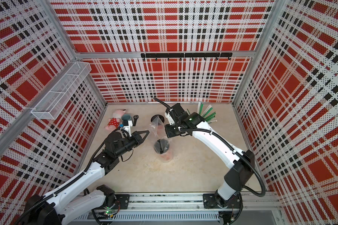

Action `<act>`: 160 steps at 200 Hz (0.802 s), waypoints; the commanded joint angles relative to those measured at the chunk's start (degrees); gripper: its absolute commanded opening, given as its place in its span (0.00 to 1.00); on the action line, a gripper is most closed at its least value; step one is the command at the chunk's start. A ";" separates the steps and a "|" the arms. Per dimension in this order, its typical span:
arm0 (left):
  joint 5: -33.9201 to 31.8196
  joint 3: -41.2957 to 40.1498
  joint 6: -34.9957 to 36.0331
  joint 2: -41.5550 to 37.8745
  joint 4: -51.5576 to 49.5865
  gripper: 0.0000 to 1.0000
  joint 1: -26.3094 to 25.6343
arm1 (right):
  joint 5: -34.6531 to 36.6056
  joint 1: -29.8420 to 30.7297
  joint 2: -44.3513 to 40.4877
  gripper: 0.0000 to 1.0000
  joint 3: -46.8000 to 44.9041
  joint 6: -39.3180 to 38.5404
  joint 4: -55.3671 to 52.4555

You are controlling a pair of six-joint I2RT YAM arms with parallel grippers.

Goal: Pack milk tea into plastic carrier bags
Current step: Adjust the plastic carrier bag at the center of the board.

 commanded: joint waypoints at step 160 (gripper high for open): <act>-1.21 0.76 4.73 -2.62 -1.59 0.01 1.30 | 12.32 -1.69 16.45 0.38 22.00 -7.49 -3.03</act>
